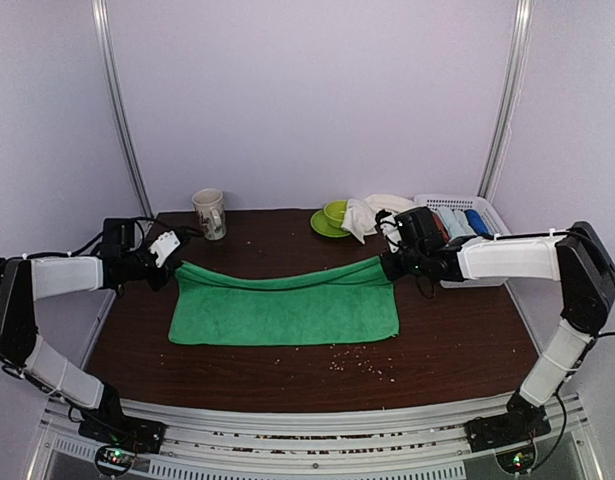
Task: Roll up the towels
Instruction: Fold the towel at the center of the board.
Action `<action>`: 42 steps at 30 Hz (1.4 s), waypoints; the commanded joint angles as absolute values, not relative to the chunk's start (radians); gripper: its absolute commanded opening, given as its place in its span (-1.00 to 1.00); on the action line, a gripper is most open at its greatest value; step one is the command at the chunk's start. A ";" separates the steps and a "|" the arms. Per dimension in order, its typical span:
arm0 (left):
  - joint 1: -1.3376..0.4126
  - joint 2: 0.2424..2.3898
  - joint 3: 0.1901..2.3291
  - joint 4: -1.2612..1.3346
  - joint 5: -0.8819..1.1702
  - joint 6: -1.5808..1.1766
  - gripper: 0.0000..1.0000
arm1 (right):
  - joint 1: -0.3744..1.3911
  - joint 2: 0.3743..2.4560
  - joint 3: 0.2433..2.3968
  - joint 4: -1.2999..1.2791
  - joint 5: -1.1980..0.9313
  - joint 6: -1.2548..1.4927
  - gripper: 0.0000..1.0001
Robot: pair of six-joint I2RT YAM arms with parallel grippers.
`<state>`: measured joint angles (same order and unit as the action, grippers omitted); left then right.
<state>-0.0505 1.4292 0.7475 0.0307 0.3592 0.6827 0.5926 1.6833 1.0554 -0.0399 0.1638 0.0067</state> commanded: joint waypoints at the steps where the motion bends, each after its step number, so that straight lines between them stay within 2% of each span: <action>1: -0.026 1.386 0.723 0.021 0.409 0.710 -1.00 | 0.607 1.623 1.012 -0.037 0.153 0.019 -1.00; 35: 0.010 1.234 0.577 -0.137 0.486 0.871 -1.00 | 0.736 1.494 0.801 -0.077 0.260 0.106 -1.00; 42: 0.012 1.216 0.549 -0.142 0.495 0.909 -1.00 | 0.785 1.485 0.762 -0.072 0.339 0.068 -1.00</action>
<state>-0.0006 1.2350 0.5667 -0.1448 0.4709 0.8700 0.7547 1.5188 0.7971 -0.0788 0.2581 0.0853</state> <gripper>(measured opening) 0.007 0.015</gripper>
